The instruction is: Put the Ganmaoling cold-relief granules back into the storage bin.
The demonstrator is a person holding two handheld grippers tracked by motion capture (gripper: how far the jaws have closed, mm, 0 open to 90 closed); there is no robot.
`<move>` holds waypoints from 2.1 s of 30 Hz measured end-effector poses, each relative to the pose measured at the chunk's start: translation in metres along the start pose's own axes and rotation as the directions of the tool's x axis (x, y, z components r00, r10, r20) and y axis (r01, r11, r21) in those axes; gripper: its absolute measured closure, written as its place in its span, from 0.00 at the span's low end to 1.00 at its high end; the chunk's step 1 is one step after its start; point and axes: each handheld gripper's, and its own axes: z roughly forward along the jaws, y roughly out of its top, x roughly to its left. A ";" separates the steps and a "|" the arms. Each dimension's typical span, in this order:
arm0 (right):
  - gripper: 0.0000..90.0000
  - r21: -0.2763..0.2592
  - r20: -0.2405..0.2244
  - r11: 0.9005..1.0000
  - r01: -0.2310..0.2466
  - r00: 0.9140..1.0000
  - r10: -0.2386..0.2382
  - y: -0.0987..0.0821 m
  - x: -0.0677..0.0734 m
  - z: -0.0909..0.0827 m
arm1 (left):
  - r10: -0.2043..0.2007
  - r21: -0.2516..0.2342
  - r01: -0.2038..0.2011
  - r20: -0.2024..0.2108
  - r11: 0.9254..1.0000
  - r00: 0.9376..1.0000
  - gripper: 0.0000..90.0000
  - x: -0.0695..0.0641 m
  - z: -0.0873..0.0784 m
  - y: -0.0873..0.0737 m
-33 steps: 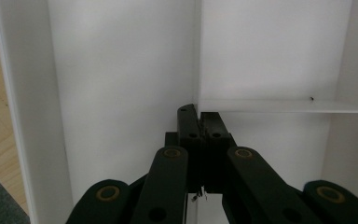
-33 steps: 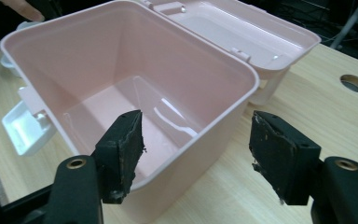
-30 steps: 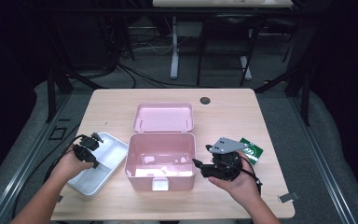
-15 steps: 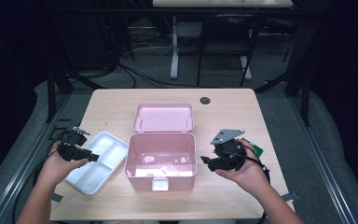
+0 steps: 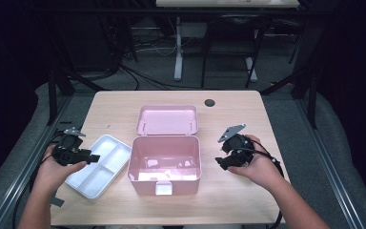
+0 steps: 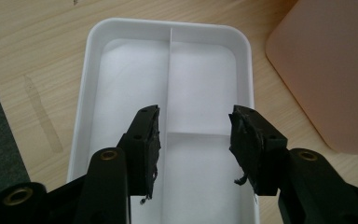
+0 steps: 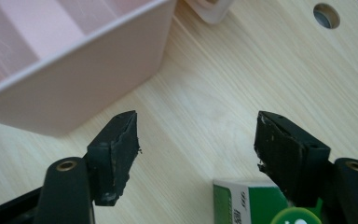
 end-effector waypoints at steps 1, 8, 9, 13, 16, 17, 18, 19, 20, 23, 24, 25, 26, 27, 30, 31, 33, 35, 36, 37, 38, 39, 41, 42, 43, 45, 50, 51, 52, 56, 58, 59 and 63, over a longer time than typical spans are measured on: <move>0.32 0.014 0.014 1.000 -0.001 1.000 0.000 -0.001 -0.002 -0.001 | 0.002 -0.001 -0.002 0.002 1.000 1.000 0.57 0.000 0.000 0.000; 0.26 0.063 -0.005 0.998 -0.031 1.000 0.031 -0.007 -0.021 0.001 | 0.033 -0.003 -0.033 0.001 0.999 0.999 0.55 -0.007 -0.002 -0.001; 0.26 0.063 -0.005 0.998 -0.031 1.000 0.031 -0.007 -0.021 0.001 | 0.033 -0.003 -0.033 0.001 0.999 0.999 0.55 -0.007 -0.002 -0.001; 0.21 0.096 -0.010 0.994 -0.056 0.998 0.057 -0.011 -0.033 0.004 | 0.044 -0.008 -0.044 0.002 0.999 0.999 0.55 -0.008 -0.002 -0.001; 0.17 0.145 0.001 0.988 -0.049 0.999 0.049 -0.013 -0.042 0.007 | 0.027 -0.017 -0.026 0.003 1.000 1.000 0.54 -0.007 -0.003 -0.001; 0.17 0.145 0.001 0.988 -0.049 0.999 0.049 -0.013 -0.042 0.007 | 0.029 -0.021 -0.029 0.000 0.999 1.000 0.54 -0.007 -0.004 -0.001; 0.17 0.151 -0.006 0.987 -0.049 0.999 0.050 -0.013 -0.044 0.008 | 0.029 -0.021 -0.029 0.000 0.999 1.000 0.54 -0.007 -0.004 -0.001; 0.17 0.165 0.005 0.985 -0.045 0.999 0.045 -0.013 -0.046 0.009 | 0.027 -0.023 -0.027 -0.001 0.999 1.000 0.54 -0.007 -0.004 -0.001; 0.17 0.175 0.003 0.984 -0.042 0.999 0.042 -0.014 -0.048 0.010 | 0.026 -0.025 -0.026 -0.002 0.999 1.000 0.53 -0.007 -0.005 -0.001; 0.17 0.192 -0.006 0.980 -0.042 0.999 0.044 -0.015 -0.052 0.012 | 0.029 -0.026 -0.029 -0.003 0.999 1.000 0.52 -0.007 -0.005 -0.002; 0.16 0.193 -0.013 0.980 -0.039 0.999 0.042 -0.015 -0.053 0.013 | 0.028 -0.026 -0.029 -0.004 0.999 1.000 0.52 -0.007 -0.005 -0.002; 0.16 0.206 -0.006 0.978 -0.032 0.999 0.034 -0.015 -0.055 0.013 | 0.028 -0.027 -0.028 -0.006 0.999 1.000 0.52 -0.007 -0.005 -0.002; 0.16 0.223 -0.003 0.974 -0.021 1.000 0.022 -0.016 -0.057 0.015 | 0.031 -0.028 -0.031 -0.010 0.999 0.999 0.51 -0.007 -0.005 -0.002; 0.16 0.223 -0.003 0.974 -0.021 1.000 0.022 -0.016 -0.057 0.015 | 0.041 -0.027 -0.041 -0.014 0.999 0.999 0.51 -0.007 -0.005 -0.001; 0.16 0.246 0.005 0.969 -0.006 1.000 0.005 -0.018 -0.062 0.017 | 0.046 -0.035 -0.046 -0.016 0.998 0.999 0.51 -0.007 -0.006 -0.001; 0.15 0.253 -0.005 0.967 -0.007 1.000 0.008 -0.019 -0.066 0.019 | 0.043 -0.036 -0.043 -0.013 0.998 0.999 0.51 -0.007 -0.006 -0.001; 0.13 0.272 -0.003 0.962 -0.021 1.000 0.022 -0.020 -0.070 0.020 | 0.040 -0.040 -0.041 -0.012 0.998 0.999 0.51 -0.007 -0.006 -0.001; 0.10 0.297 -0.007 0.954 -0.035 0.999 0.039 -0.024 -0.077 0.025 | 0.037 -0.041 -0.038 -0.007 0.998 0.999 0.51 -0.007 -0.006 -0.001; 0.10 0.297 -0.007 0.954 -0.035 0.999 0.039 -0.024 -0.077 0.025 | 0.040 -0.040 -0.040 -0.005 0.998 0.999 0.51 -0.007 -0.006 -0.001; 0.05 0.315 -0.007 0.948 -0.046 0.999 0.051 -0.025 -0.080 0.028 | 0.044 -0.037 -0.044 -0.006 0.998 0.999 0.51 -0.007 -0.005 -0.001; 0.05 0.315 -0.007 0.948 -0.046 0.999 0.051 -0.025 -0.080 0.028 | 0.047 -0.034 -0.047 -0.005 0.998 0.999 0.51 -0.007 -0.005 -0.001; 0.03 0.324 -0.019 0.945 -0.048 0.998 0.058 -0.026 -0.082 0.029 | 0.046 -0.026 -0.046 -0.001 0.999 0.999 0.51 -0.007 -0.004 0.000; 0.01 0.343 -0.024 0.938 -0.051 0.998 0.063 -0.028 -0.083 0.033 | 0.044 -0.026 -0.044 -0.004 0.999 0.999 0.51 -0.007 -0.004 0.000; 0.01 0.350 -0.030 0.935 -0.052 0.997 0.066 -0.029 -0.085 0.035 | 0.045 -0.024 -0.045 -0.003 0.999 0.999 0.51 -0.007 -0.004 0.000; 0.01 0.358 -0.026 0.932 -0.051 0.998 0.064 -0.029 -0.085 0.036 | 0.038 -0.026 -0.039 -0.007 0.999 0.999 0.51 -0.007 -0.004 -0.001; 0.01 0.374 -0.022 0.926 -0.060 0.997 0.073 -0.030 -0.086 0.039 | 0.037 -0.026 -0.038 -0.013 0.999 0.999 0.51 -0.006 -0.005 -0.001; 0.01 0.398 -0.022 0.915 -0.069 0.996 0.085 -0.033 -0.090 0.044 | 0.039 -0.026 -0.040 -0.012 0.999 0.999 0.51 -0.006 -0.005 -0.001; 0.03 0.399 -0.011 0.914 -0.069 0.997 0.080 -0.034 -0.091 0.045 | 0.034 -0.024 -0.034 -0.010 0.999 0.999 0.51 -0.006 -0.005 -0.001; 0.05 0.398 -0.028 0.915 -0.072 0.996 0.090 -0.035 -0.091 0.045 | 0.034 -0.024 -0.034 -0.010 0.999 0.999 0.51 -0.006 -0.005 -0.001; 0.06 0.415 -0.033 0.908 -0.068 0.995 0.089 -0.039 -0.092 0.046 | 0.028 -0.031 -0.028 -0.010 0.999 1.000 0.51 -0.005 -0.005 -0.001; 0.09 0.422 -0.060 0.903 -0.078 0.992 0.114 -0.042 -0.093 0.046 | 0.027 -0.032 -0.028 -0.013 0.999 1.000 0.51 -0.005 -0.005 -0.001; 0.13 0.423 -0.066 0.902 -0.083 0.990 0.122 -0.043 -0.093 0.045 | 0.022 -0.030 -0.023 -0.013 0.999 1.000 0.51 -0.005 -0.005 -0.001; 0.15 0.421 -0.086 0.903 -0.080 0.988 0.128 -0.044 -0.093 0.043 | 0.027 -0.026 -0.028 -0.012 0.999 1.000 0.51 -0.005 -0.005 -0.001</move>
